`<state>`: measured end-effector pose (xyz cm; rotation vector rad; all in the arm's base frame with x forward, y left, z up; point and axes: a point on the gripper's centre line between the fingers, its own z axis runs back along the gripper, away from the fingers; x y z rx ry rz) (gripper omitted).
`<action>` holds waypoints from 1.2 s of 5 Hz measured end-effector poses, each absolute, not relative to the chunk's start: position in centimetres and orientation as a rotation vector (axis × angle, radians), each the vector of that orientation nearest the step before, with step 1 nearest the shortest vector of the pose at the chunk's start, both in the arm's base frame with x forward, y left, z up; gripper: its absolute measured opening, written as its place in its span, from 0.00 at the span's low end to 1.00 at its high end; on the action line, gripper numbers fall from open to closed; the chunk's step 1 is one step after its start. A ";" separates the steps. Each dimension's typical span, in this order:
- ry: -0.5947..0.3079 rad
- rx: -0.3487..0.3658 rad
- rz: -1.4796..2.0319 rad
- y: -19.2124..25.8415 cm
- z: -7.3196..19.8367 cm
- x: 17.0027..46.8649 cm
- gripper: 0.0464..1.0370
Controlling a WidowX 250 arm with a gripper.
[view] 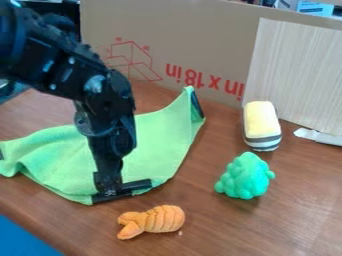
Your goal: Unfold the cloth from bottom right to top left
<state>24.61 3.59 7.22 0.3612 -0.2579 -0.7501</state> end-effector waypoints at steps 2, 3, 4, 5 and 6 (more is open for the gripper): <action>-0.255 0.376 -0.750 2.9 6.4 25.0 0.96; -0.244 0.380 -0.757 2.4 5.8 25.0 0.96; -0.231 0.386 -0.750 2.4 5.3 25.1 0.94; -0.237 0.396 -0.720 2.6 4.8 25.3 0.81; -0.249 0.384 -0.705 2.5 4.5 25.1 0.50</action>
